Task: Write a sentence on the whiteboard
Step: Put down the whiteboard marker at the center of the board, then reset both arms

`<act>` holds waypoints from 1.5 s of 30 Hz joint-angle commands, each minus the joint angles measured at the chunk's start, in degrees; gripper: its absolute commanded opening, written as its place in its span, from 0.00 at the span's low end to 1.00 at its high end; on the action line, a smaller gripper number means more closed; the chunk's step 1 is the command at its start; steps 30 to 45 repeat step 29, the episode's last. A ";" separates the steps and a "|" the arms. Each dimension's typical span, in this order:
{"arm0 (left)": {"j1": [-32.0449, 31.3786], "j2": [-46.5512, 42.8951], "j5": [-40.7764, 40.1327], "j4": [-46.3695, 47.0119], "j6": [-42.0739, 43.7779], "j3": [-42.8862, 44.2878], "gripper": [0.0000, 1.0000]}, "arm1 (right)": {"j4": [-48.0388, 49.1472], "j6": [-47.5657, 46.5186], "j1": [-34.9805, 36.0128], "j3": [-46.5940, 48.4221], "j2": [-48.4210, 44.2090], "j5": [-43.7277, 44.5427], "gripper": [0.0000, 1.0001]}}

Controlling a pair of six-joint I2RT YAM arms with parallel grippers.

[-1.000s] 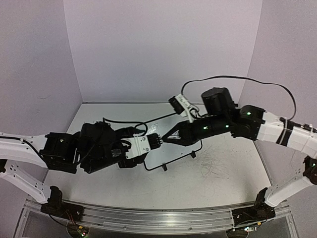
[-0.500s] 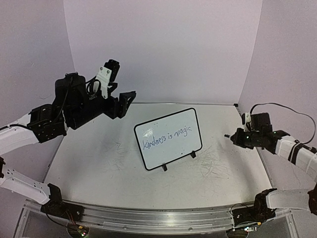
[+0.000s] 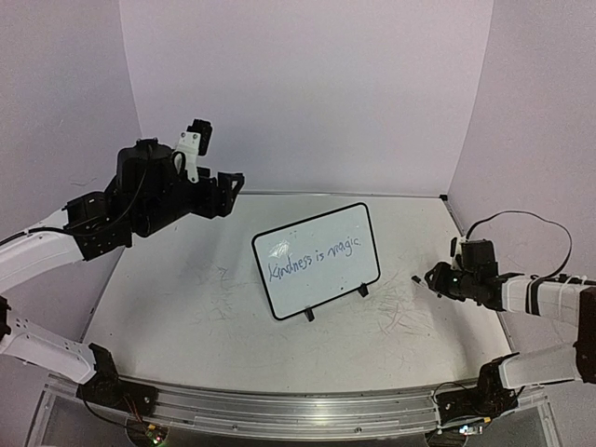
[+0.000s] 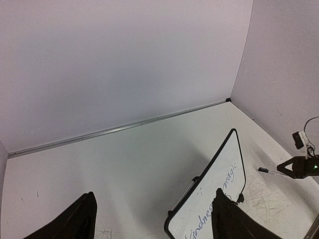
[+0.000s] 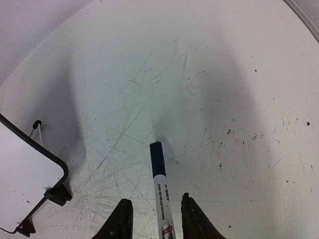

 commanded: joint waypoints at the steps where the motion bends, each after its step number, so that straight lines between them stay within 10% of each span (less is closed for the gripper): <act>1: 0.36 -1.96 -1.83 0.27 0.47 2.15 0.80 | -0.35 2.04 -0.01 2.07 0.20 1.49 0.38; 7: 0.78 -1.44 -6.56 -3.41 3.02 6.96 0.84 | -16.65 -4.76 -0.06 11.51 -14.18 11.23 0.55; 11: 0.92 -1.93 -8.91 -4.82 4.22 11.97 0.95 | -26.61 -12.18 -0.05 24.46 -22.20 12.79 0.98; 23: 0.92 -6.13 -11.39 -4.91 8.14 22.64 1.00 | -29.34 -22.63 -0.06 54.53 -30.04 15.74 0.98; 45: 0.92 -8.38 -11.56 -5.08 8.29 22.96 1.00 | -28.53 -21.03 -0.06 57.39 -30.04 14.14 0.98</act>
